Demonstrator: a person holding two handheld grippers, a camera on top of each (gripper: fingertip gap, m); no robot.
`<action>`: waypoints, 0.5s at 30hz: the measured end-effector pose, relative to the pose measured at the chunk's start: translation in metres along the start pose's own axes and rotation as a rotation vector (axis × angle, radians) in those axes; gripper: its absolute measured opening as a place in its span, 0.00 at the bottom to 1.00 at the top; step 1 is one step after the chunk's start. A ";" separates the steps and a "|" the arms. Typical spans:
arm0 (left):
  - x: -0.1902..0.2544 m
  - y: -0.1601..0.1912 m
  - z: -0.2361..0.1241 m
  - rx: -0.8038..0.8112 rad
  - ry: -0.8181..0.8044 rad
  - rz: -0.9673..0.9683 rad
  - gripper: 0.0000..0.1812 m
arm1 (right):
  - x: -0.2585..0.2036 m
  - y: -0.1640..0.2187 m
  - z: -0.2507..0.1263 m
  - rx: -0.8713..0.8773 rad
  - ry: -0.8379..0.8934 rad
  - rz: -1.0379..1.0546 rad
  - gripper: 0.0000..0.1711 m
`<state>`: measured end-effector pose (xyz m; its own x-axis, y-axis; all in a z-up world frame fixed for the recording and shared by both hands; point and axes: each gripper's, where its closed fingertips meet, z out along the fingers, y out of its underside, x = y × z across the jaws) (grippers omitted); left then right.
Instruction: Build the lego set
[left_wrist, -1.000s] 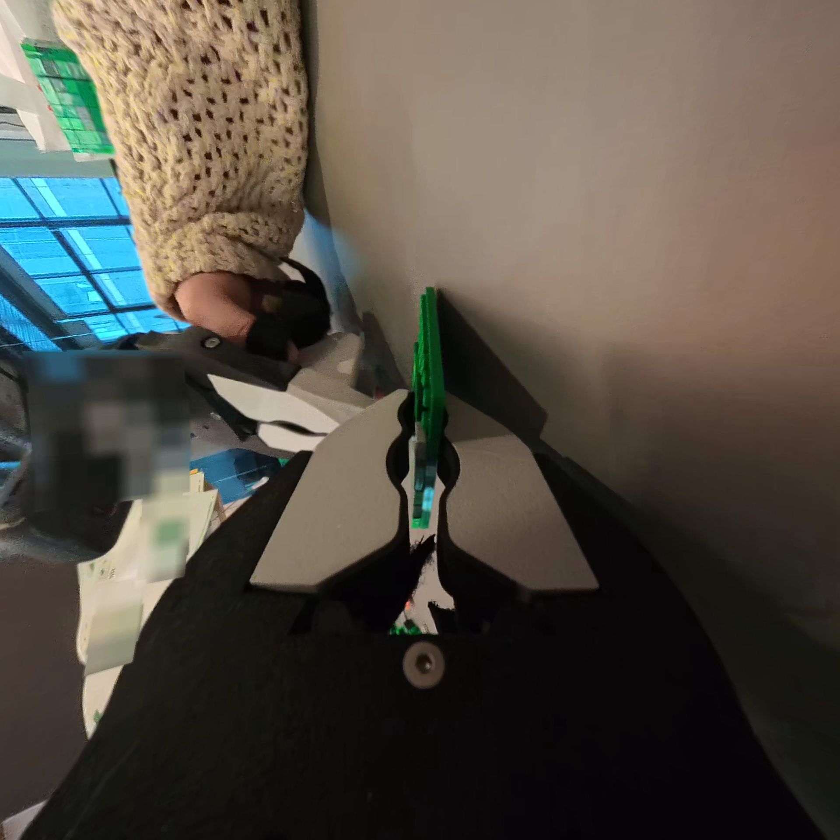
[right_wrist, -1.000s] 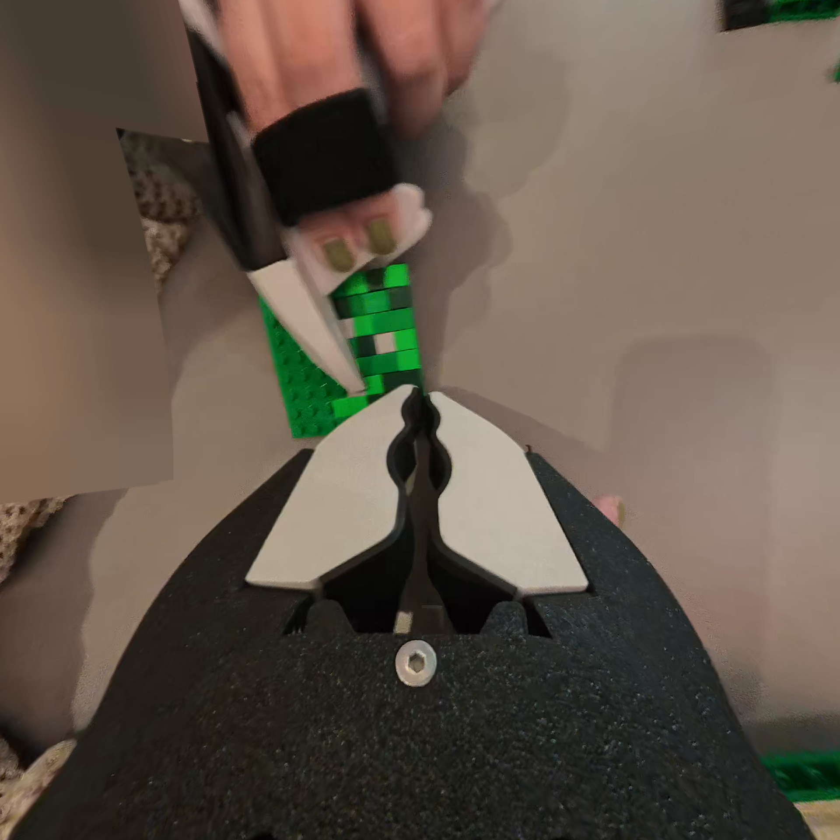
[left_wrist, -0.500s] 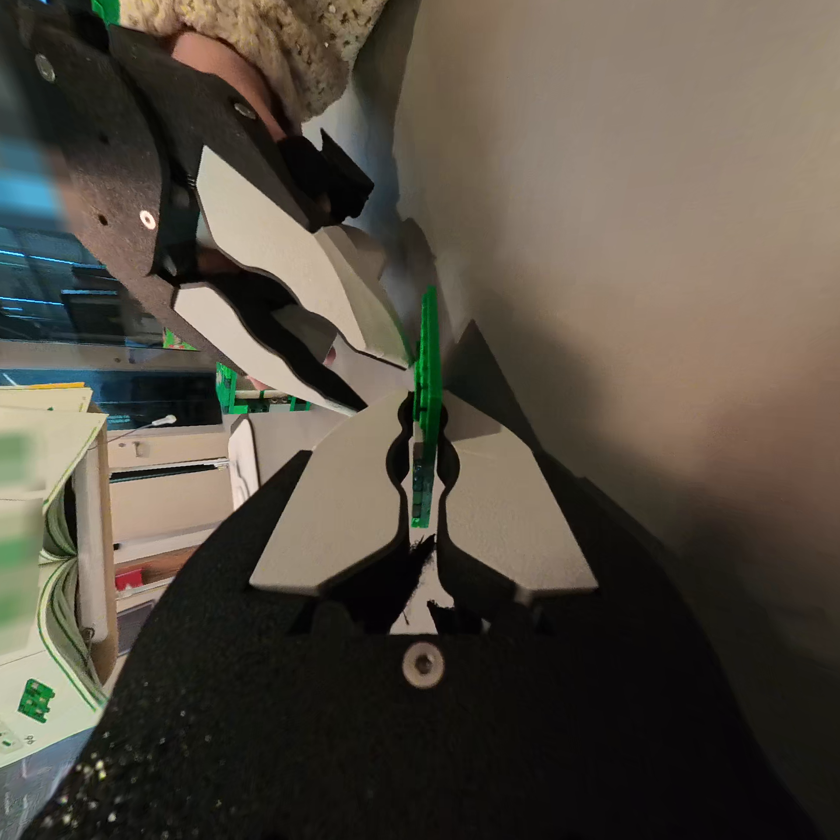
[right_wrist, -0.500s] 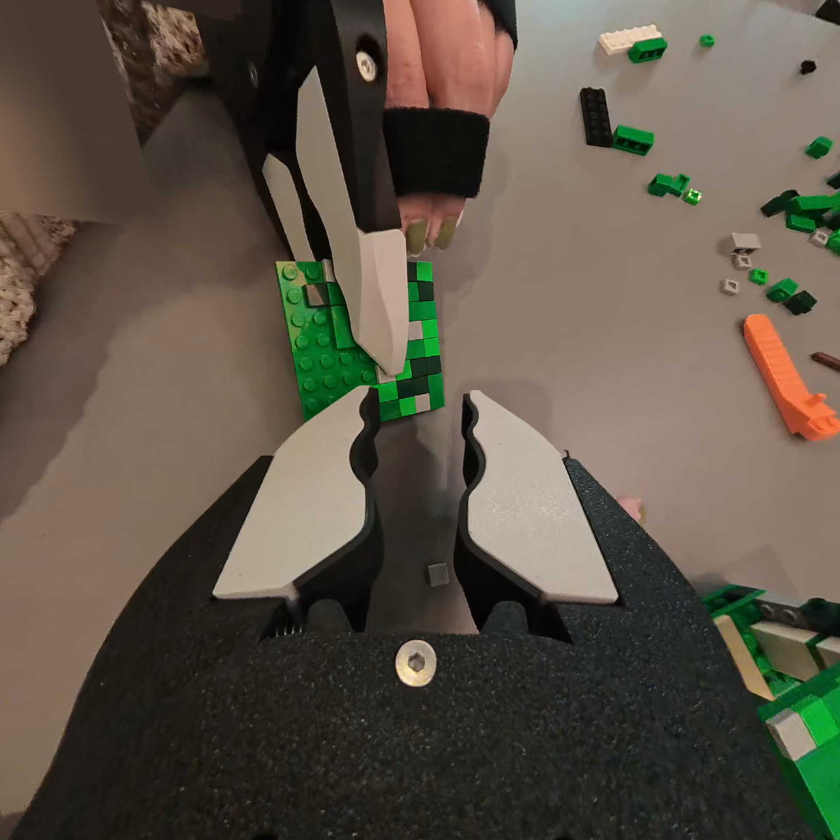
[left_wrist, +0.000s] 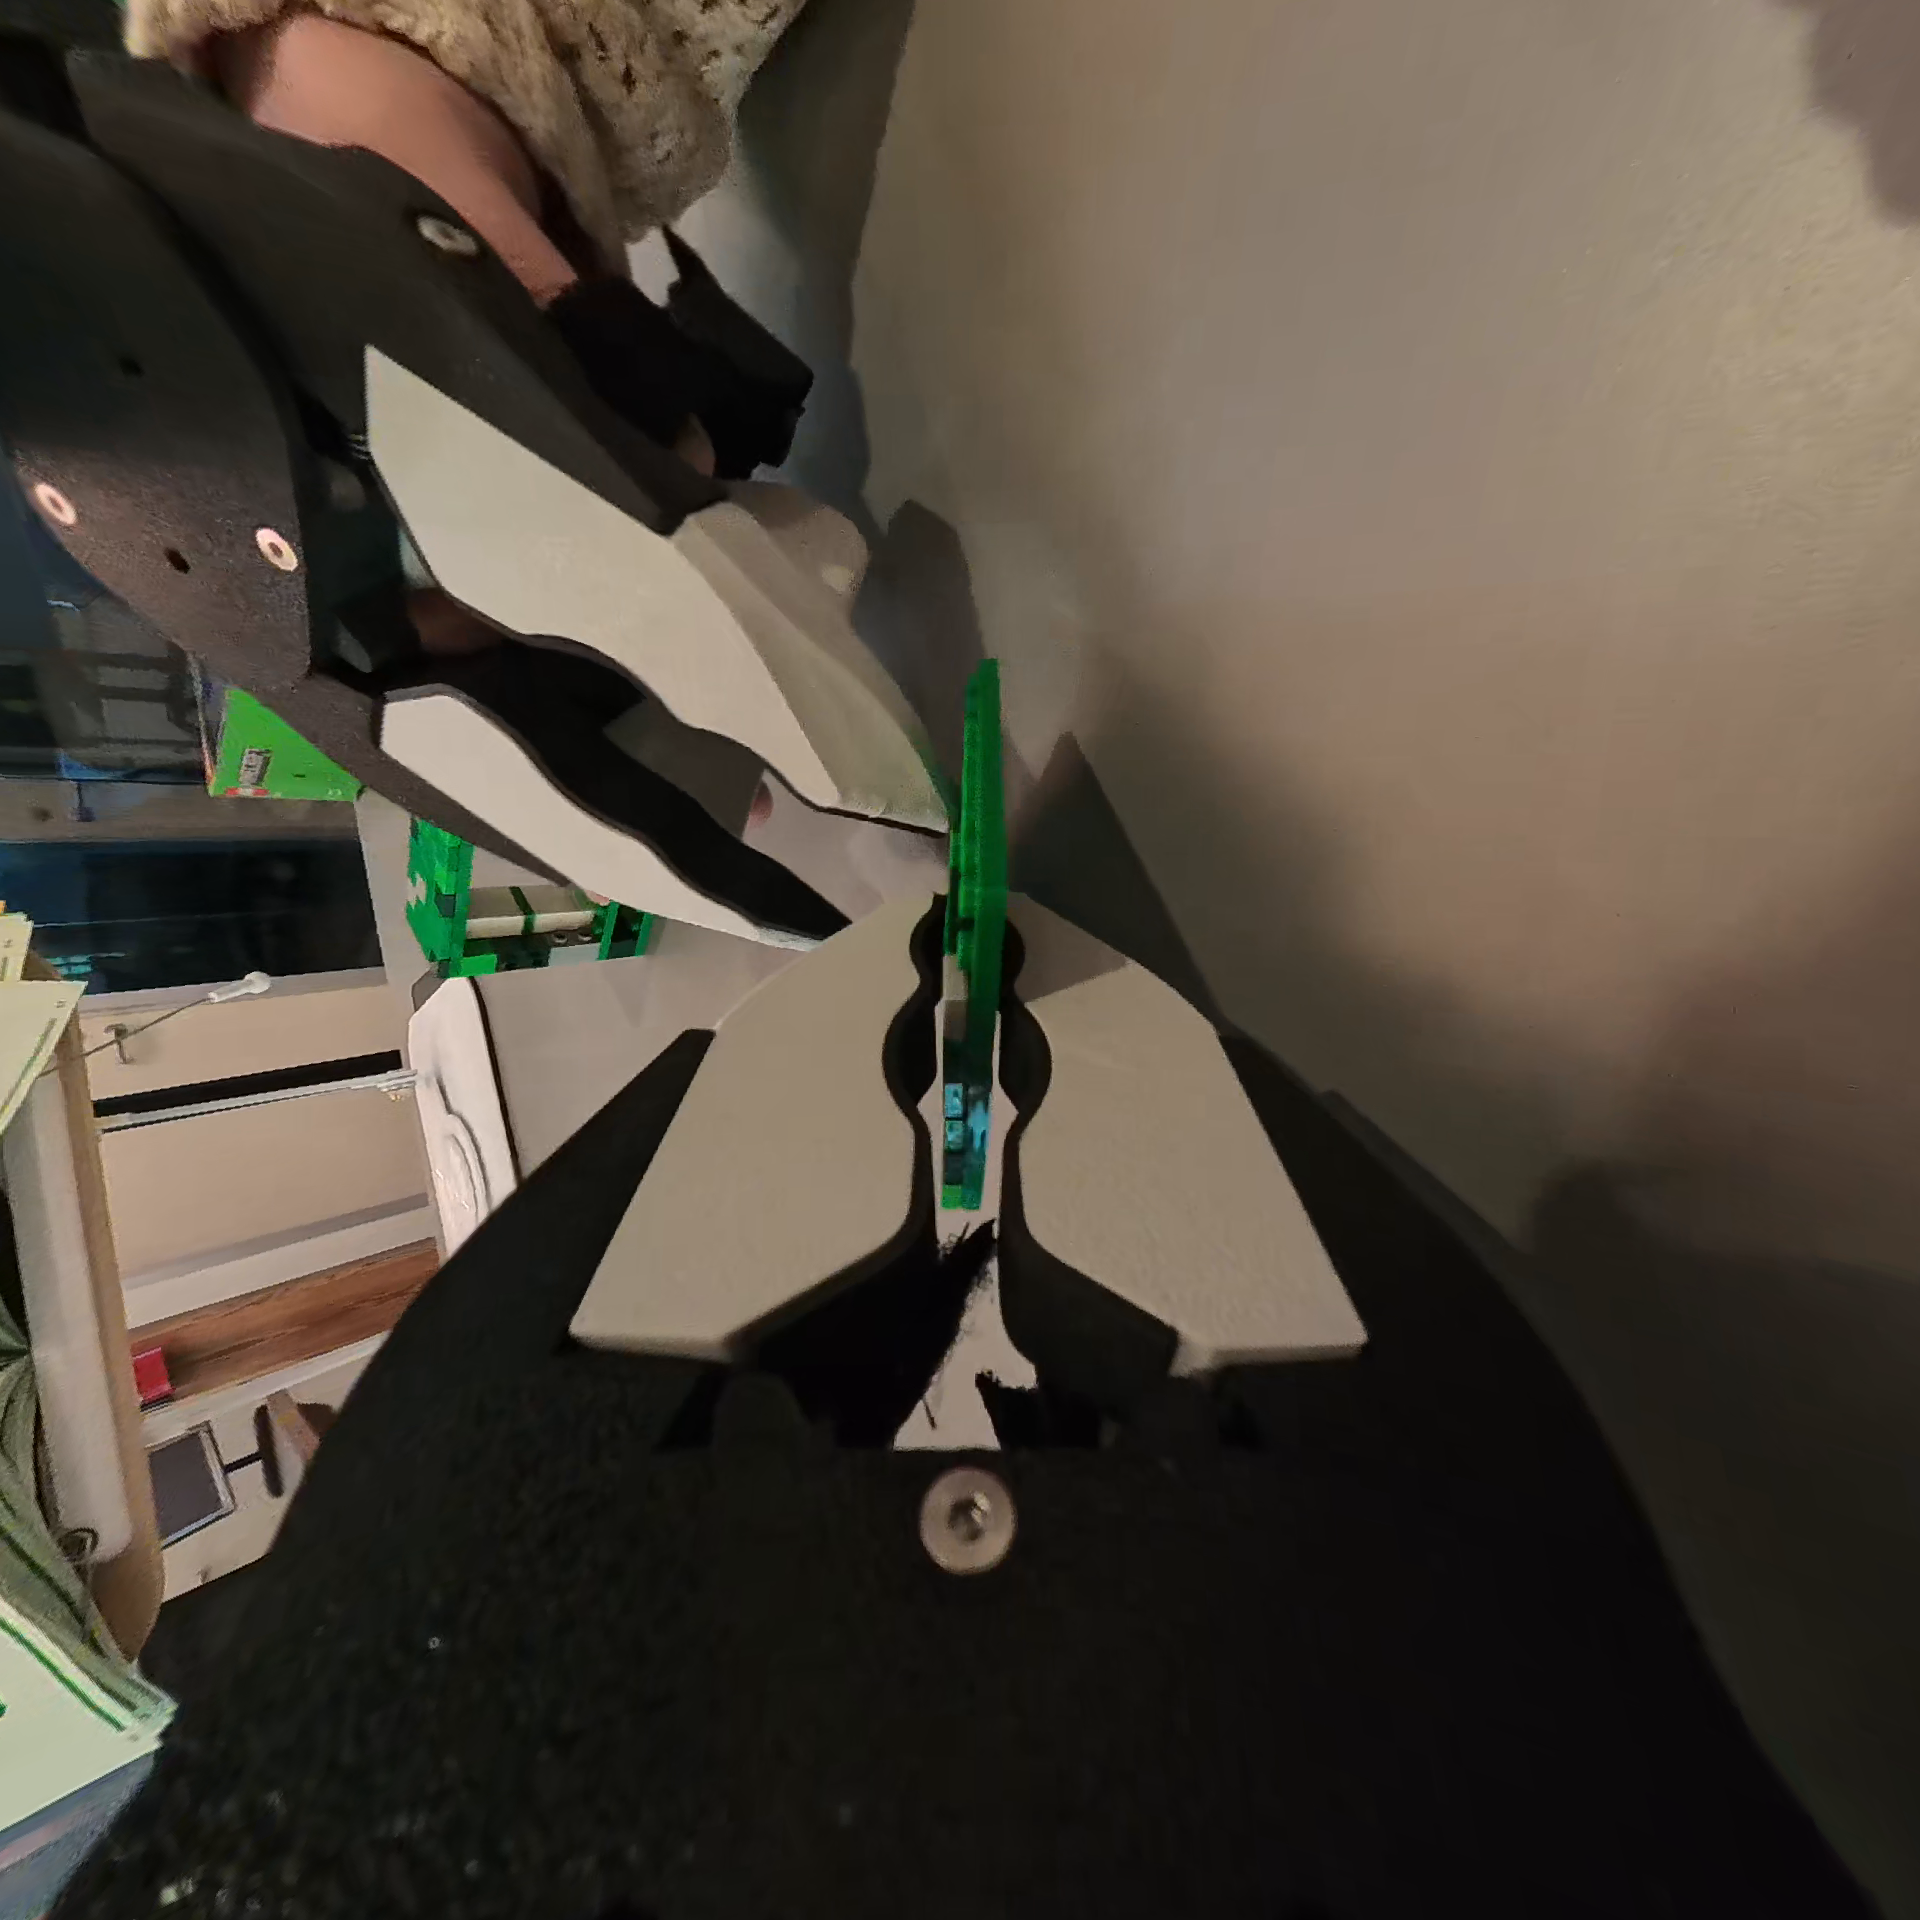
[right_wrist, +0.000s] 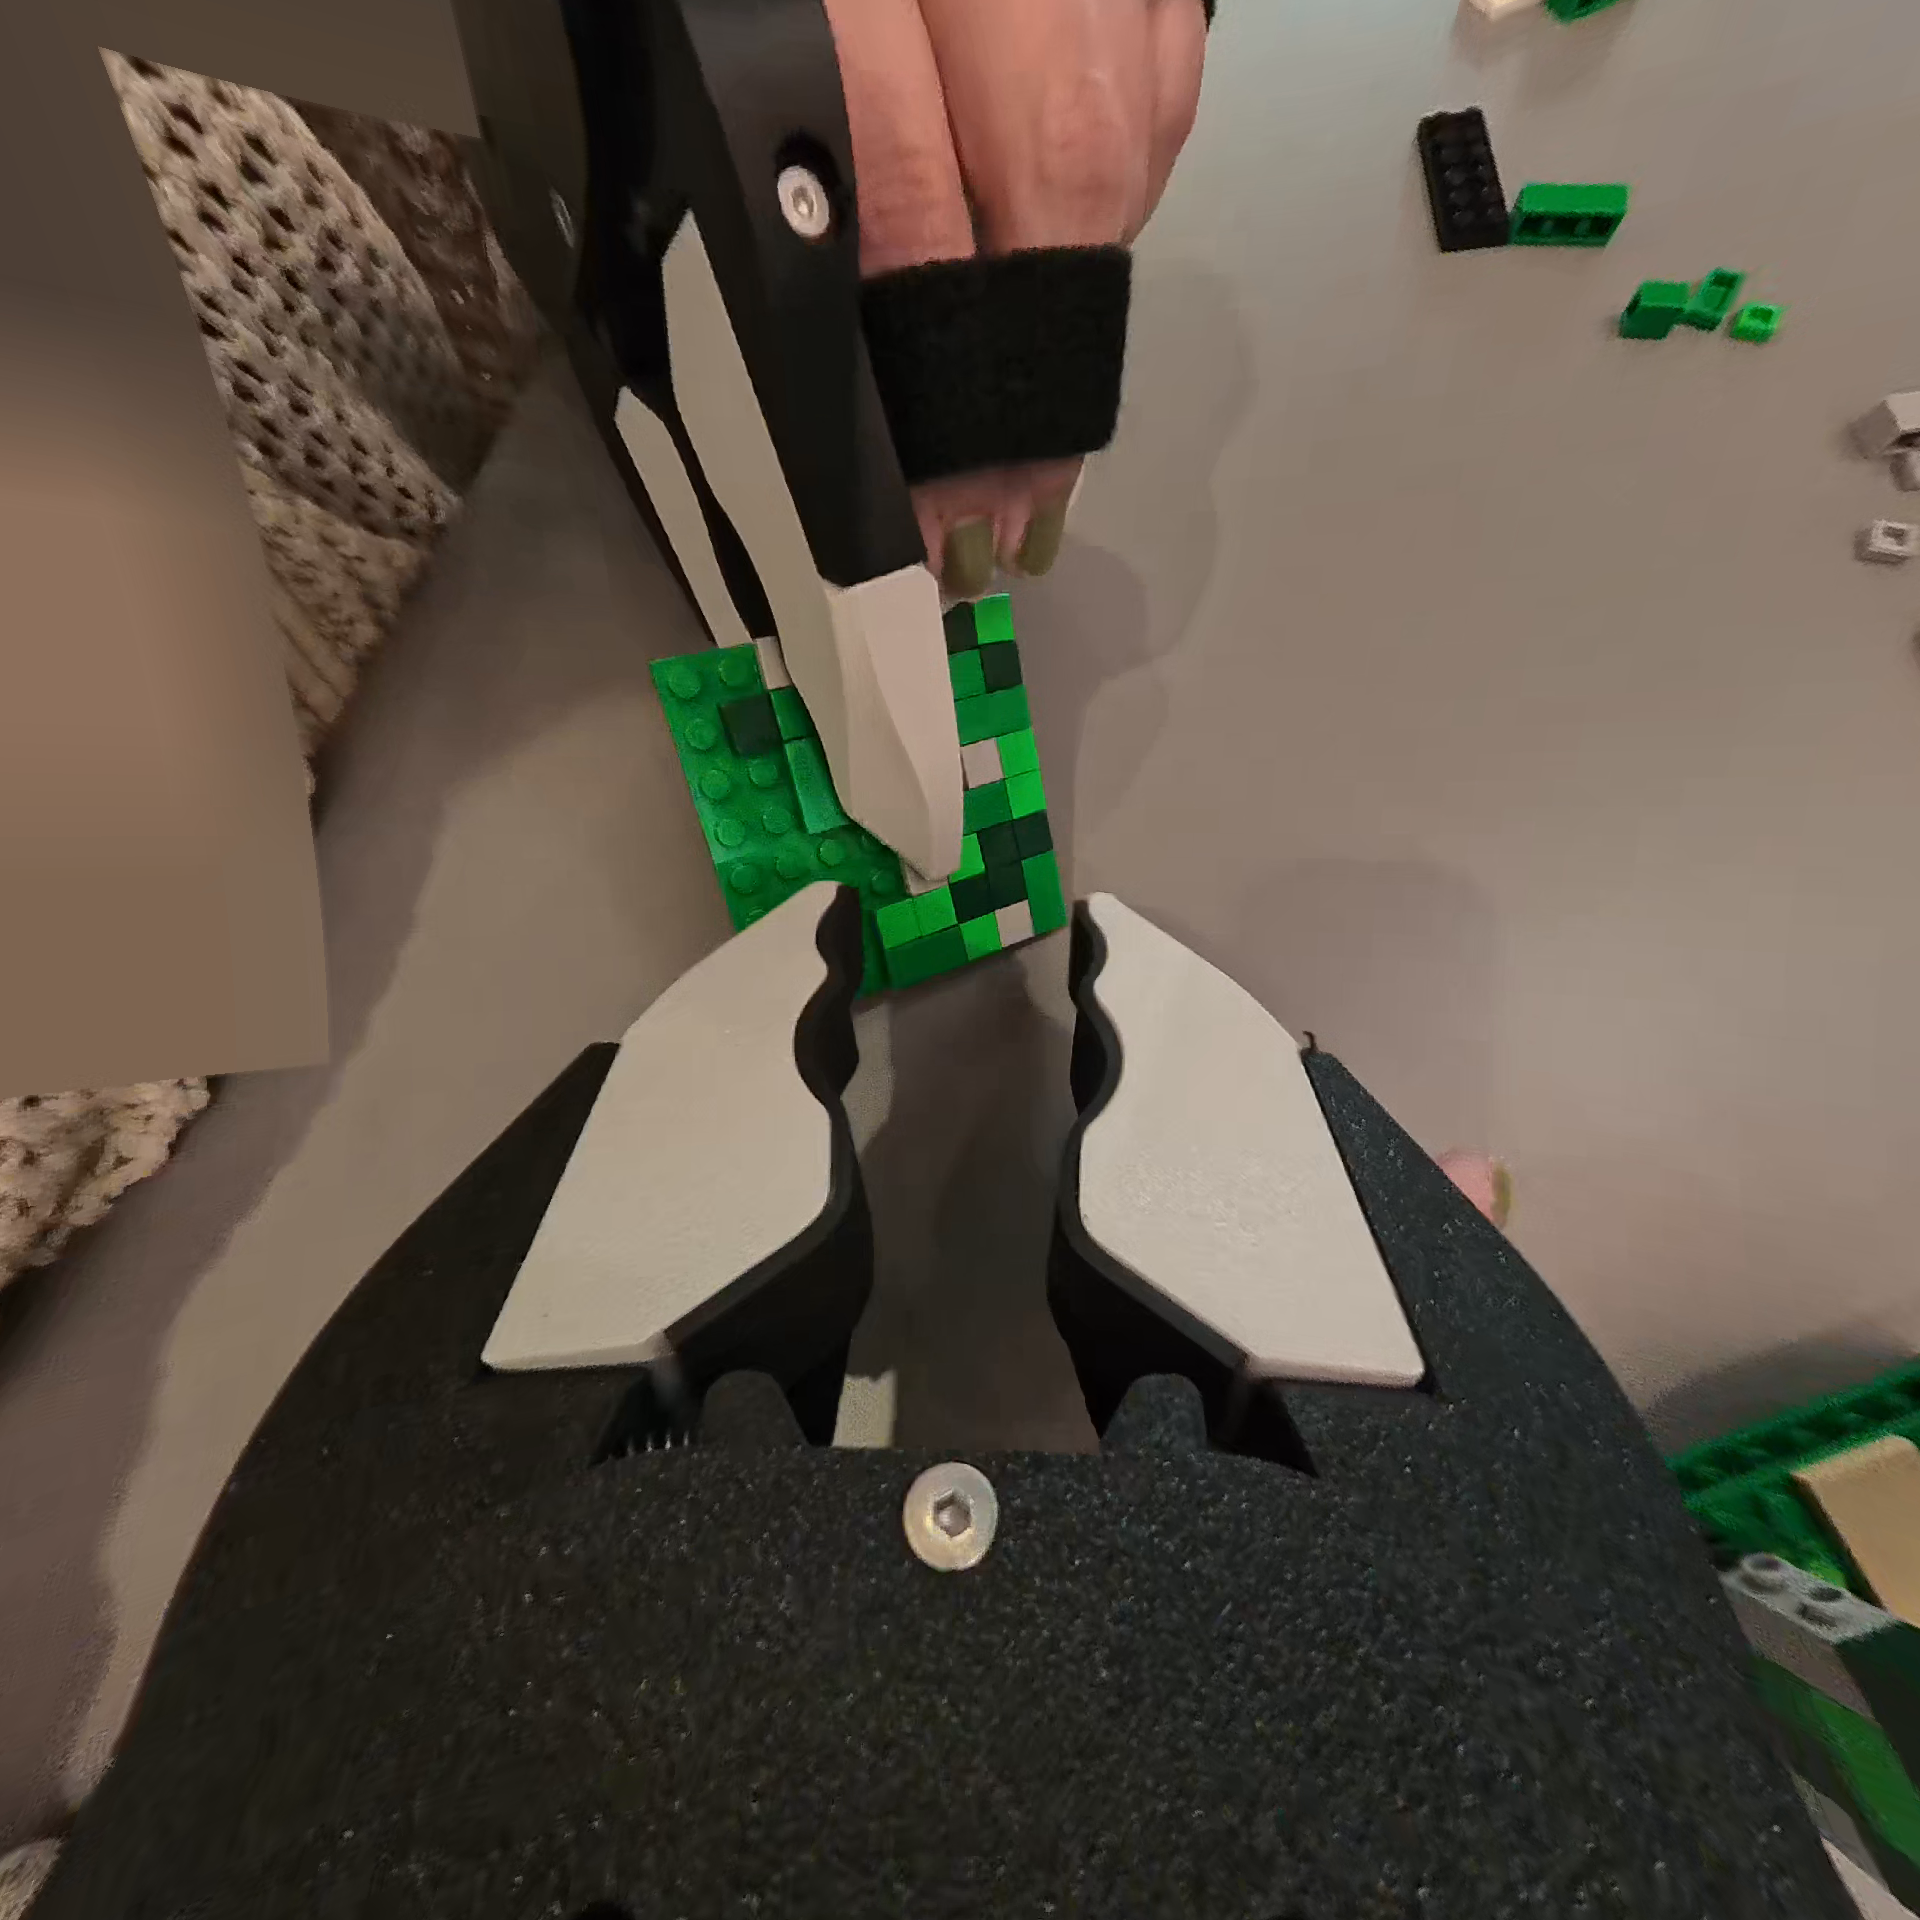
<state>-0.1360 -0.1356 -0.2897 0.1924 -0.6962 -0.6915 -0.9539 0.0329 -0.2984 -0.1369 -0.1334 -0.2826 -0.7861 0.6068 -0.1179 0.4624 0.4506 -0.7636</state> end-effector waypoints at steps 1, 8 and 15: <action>0.000 0.000 0.000 -0.001 0.006 0.002 0.04 | 0.002 0.003 0.001 -0.017 0.013 -0.004 0.21; 0.004 0.000 0.002 -0.034 0.007 0.047 0.04 | 0.011 0.007 0.002 -0.134 0.156 -0.100 0.29; 0.001 0.017 -0.005 -0.098 -0.004 0.060 0.03 | 0.060 -0.031 -0.035 -0.167 0.435 -0.220 0.22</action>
<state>-0.1534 -0.1393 -0.2918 0.1349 -0.6925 -0.7087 -0.9816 0.0043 -0.1911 -0.1840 -0.0885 -0.2437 -0.6451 0.6863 0.3360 0.3930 0.6750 -0.6244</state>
